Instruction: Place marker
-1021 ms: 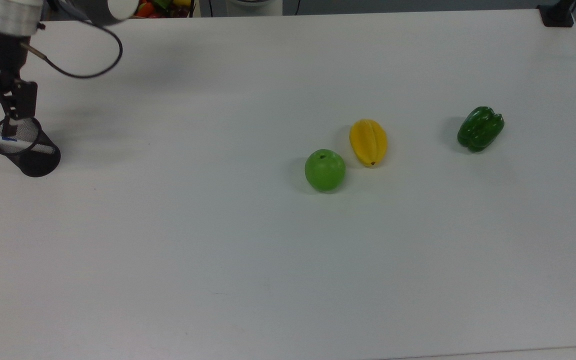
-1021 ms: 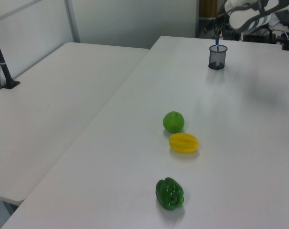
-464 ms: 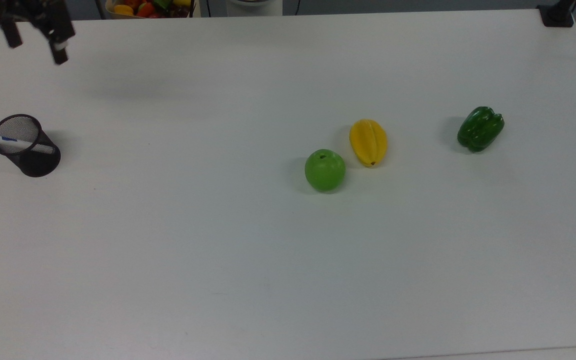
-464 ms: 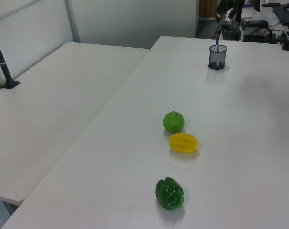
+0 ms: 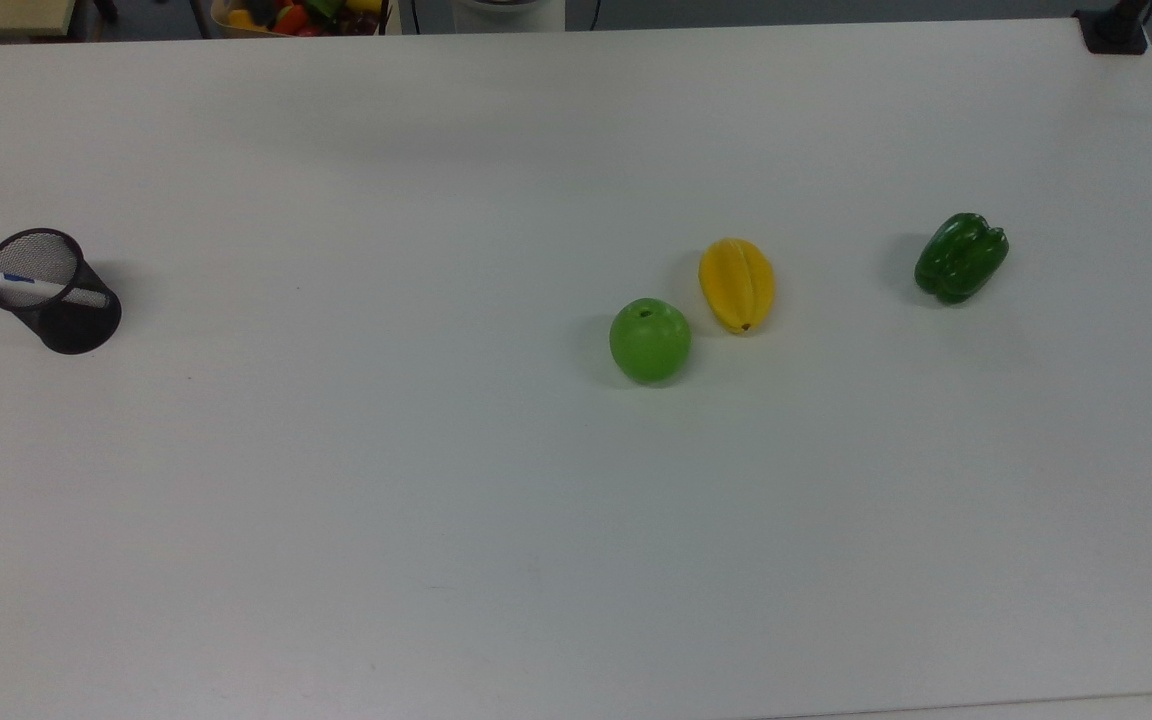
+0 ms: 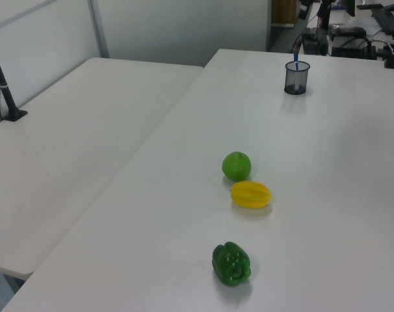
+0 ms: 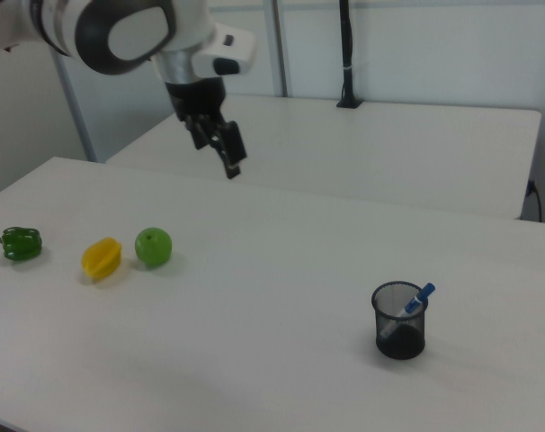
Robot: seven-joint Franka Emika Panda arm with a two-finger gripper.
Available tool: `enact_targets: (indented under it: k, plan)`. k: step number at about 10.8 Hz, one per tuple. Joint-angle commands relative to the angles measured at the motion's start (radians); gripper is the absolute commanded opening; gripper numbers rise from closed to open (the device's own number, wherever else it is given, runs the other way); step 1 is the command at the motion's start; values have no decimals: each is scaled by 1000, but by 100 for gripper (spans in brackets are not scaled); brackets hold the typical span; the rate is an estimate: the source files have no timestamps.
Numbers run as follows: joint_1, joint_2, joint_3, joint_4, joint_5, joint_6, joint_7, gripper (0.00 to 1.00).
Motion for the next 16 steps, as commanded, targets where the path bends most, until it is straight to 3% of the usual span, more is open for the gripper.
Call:
enact_targets:
  k: [1,3,5,8,10,11,16]
  plan:
    - [-1,-11,133,7,-8,-72,98,100]
    - [0,-9,228,-3,-49,-75,98,100]
    - [14,-24,265,-37,-91,-84,72,100]
    - [51,-53,252,-91,-92,-72,-138,100]
    - [119,-46,178,-95,-100,-72,-214,100]
    - [126,-47,167,-95,-109,-75,-253,100]
    - [123,-49,148,-91,-120,-75,-293,100]
